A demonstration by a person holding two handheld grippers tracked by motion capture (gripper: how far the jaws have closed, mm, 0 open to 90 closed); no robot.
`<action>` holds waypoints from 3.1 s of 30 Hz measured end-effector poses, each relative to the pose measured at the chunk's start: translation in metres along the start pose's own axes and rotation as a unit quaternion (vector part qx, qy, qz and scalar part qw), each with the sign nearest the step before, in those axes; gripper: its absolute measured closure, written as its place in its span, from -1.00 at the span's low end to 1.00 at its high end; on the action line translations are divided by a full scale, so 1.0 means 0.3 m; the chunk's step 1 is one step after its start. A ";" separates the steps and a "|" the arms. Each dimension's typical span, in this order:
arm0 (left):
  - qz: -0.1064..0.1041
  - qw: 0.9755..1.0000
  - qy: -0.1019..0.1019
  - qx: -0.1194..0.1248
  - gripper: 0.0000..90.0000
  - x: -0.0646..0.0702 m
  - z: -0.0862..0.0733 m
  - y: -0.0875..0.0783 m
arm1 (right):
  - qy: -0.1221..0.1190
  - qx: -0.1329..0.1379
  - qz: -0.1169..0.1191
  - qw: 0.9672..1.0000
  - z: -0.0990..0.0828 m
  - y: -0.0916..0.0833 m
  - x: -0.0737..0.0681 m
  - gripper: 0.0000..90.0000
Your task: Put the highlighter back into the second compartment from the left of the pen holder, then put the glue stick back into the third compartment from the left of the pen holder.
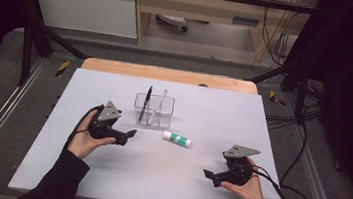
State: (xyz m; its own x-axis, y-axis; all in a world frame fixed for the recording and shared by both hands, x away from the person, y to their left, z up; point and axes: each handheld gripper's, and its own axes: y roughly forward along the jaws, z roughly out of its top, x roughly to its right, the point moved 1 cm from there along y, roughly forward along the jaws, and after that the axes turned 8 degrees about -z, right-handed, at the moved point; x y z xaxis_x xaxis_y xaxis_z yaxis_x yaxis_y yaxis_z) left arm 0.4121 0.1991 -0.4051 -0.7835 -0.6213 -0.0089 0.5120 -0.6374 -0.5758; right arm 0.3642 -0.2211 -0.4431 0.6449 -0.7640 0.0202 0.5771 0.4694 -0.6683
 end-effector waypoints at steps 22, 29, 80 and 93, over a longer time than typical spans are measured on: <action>0.009 0.999 -0.030 -0.029 -0.86 -0.006 -0.224 -0.066 | -0.029 -0.014 0.004 0.999 0.138 0.095 -0.038 -0.98; 0.011 0.999 -0.033 -0.028 -0.86 -0.011 -0.249 -0.086 | -0.049 -0.020 0.009 0.999 0.199 0.129 -0.057 -0.97; 0.008 0.999 -0.045 -0.025 -0.87 -0.032 -0.274 -0.099 | -0.174 -0.100 0.078 0.976 0.422 0.402 -0.111 -0.01; 0.006 0.999 -0.043 -0.030 -0.87 -0.030 -0.281 -0.097 | -0.196 -0.127 0.085 0.969 0.428 0.429 -0.106 0.33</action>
State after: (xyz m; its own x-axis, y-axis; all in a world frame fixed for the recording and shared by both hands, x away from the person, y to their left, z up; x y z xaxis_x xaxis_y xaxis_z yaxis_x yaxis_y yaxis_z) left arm 0.3745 0.2618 -0.4572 -0.7430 -0.6673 0.0519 0.4978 -0.6027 -0.6237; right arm 0.4823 -0.0794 -0.4343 0.8892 -0.4355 0.1404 0.3354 0.4117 -0.8473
